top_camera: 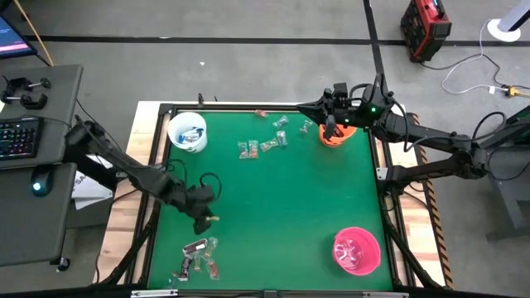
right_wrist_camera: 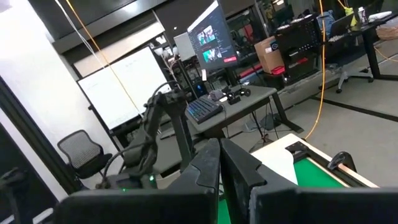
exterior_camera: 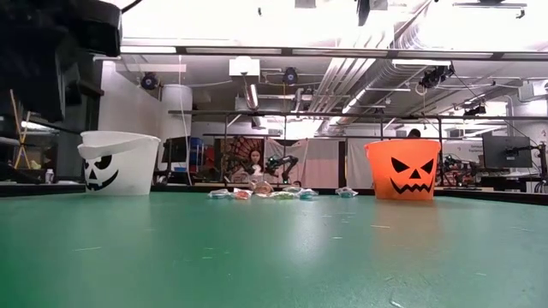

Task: Sort candy by brand, put in halloween buckets
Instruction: Put the brown chocolate bar into the orange bucket

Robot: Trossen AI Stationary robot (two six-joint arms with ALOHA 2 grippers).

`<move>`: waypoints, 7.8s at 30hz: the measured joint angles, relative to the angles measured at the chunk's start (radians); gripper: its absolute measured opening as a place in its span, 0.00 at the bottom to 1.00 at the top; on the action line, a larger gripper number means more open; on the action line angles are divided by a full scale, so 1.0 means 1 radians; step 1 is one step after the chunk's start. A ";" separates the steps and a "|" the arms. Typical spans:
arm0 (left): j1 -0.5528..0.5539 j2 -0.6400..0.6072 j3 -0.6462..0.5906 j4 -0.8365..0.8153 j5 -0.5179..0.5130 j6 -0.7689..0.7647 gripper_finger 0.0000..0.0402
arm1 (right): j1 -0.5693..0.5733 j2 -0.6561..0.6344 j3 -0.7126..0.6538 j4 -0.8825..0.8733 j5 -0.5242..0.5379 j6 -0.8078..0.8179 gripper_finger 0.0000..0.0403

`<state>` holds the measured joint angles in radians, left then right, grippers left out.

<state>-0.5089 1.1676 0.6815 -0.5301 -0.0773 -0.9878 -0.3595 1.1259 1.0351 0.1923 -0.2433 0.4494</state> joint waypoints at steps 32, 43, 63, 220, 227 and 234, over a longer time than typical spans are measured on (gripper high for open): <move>-0.297 0.345 0.004 0.164 0.052 -0.108 0.54 | 0.000 0.000 0.000 -0.062 0.009 -0.071 0.02; -0.265 0.326 0.015 0.133 0.053 -0.131 0.04 | 0.000 0.000 0.000 -0.092 0.012 -0.069 0.02; 0.558 0.171 0.357 0.067 -0.221 0.706 0.00 | -0.001 -0.009 0.000 0.117 0.013 -0.171 0.02; 0.856 1.060 1.065 0.776 0.222 0.860 0.03 | -0.007 -0.009 0.000 0.200 0.327 -0.162 0.02; 0.856 1.214 1.271 0.838 0.221 0.825 0.07 | -0.007 -0.009 0.000 0.199 0.327 -0.161 0.02; 0.856 1.263 1.318 0.815 0.221 0.824 0.24 | -0.007 -0.009 0.000 0.198 0.355 -0.161 0.02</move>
<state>0.3470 2.4301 1.9999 0.2848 0.1436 -0.1638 -0.3668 1.1172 1.0348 0.3901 0.1114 0.2882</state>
